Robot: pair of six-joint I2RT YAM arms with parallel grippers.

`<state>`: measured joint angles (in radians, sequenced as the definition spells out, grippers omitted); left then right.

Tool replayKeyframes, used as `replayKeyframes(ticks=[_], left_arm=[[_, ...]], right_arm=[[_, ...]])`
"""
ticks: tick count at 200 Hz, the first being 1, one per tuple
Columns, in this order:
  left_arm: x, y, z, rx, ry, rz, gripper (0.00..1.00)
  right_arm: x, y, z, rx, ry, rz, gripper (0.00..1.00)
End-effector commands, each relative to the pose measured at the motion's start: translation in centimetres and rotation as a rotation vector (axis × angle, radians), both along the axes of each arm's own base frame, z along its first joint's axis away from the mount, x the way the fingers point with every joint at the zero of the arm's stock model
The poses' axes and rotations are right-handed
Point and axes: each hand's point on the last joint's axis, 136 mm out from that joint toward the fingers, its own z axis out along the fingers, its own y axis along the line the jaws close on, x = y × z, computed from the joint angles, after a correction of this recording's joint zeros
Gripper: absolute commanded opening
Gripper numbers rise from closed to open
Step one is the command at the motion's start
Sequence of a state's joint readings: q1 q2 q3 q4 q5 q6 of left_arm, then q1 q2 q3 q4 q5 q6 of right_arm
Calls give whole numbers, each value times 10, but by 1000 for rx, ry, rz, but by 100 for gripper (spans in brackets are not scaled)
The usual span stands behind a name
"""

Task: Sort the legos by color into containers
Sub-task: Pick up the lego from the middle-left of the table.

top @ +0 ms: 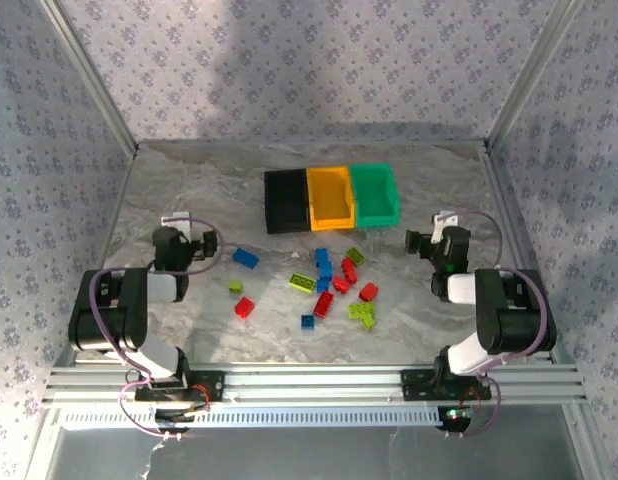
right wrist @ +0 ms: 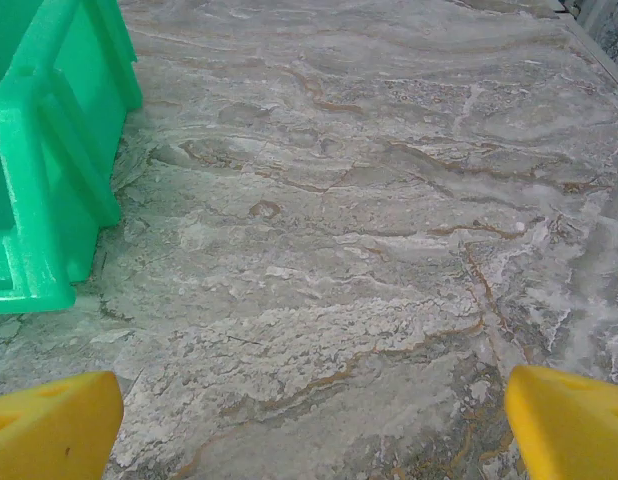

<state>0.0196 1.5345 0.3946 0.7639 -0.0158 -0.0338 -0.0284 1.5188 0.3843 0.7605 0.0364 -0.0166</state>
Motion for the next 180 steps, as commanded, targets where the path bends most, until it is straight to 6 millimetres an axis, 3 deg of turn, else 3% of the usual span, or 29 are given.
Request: replayKeyframes(ticks=[1,180], left_arm=[[11,0,19,15,-65,-5,100],[11,0,19,14,-65,-7,100]], right_arm=[[7,-1,11,-11,-31,6,100],[7,0,10,-11,-30,11,100]])
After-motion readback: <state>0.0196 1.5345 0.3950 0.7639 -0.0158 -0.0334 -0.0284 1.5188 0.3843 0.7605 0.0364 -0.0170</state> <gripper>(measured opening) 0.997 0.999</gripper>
